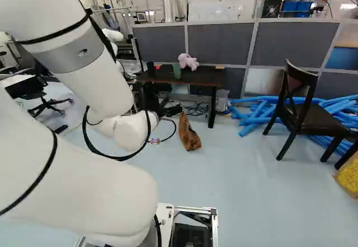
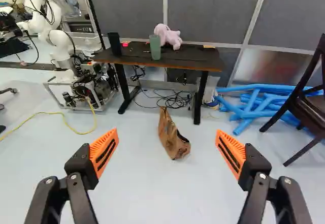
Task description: Pick up the bag on the ground and place it on the table
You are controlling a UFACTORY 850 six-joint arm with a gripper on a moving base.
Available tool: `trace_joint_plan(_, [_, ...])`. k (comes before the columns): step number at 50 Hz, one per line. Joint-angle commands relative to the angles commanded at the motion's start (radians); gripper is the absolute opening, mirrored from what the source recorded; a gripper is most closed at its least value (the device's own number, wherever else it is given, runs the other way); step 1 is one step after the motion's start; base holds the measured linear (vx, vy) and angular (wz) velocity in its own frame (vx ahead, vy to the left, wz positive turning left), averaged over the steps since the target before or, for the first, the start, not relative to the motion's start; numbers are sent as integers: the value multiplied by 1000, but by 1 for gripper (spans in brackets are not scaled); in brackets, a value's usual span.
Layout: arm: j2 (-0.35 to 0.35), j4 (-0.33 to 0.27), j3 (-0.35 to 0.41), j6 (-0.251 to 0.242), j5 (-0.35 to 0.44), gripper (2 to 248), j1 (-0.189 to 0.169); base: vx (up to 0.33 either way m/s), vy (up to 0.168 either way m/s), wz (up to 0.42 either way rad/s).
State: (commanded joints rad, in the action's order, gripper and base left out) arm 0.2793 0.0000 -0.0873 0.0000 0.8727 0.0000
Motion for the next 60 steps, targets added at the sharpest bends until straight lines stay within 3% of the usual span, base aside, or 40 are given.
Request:
trace_joint_plan(38, [0,0,0,0,0,247,0,223,0,-8])
trace_joint_plan(60, [0,0,0,0,0,247,0,229,29,125])
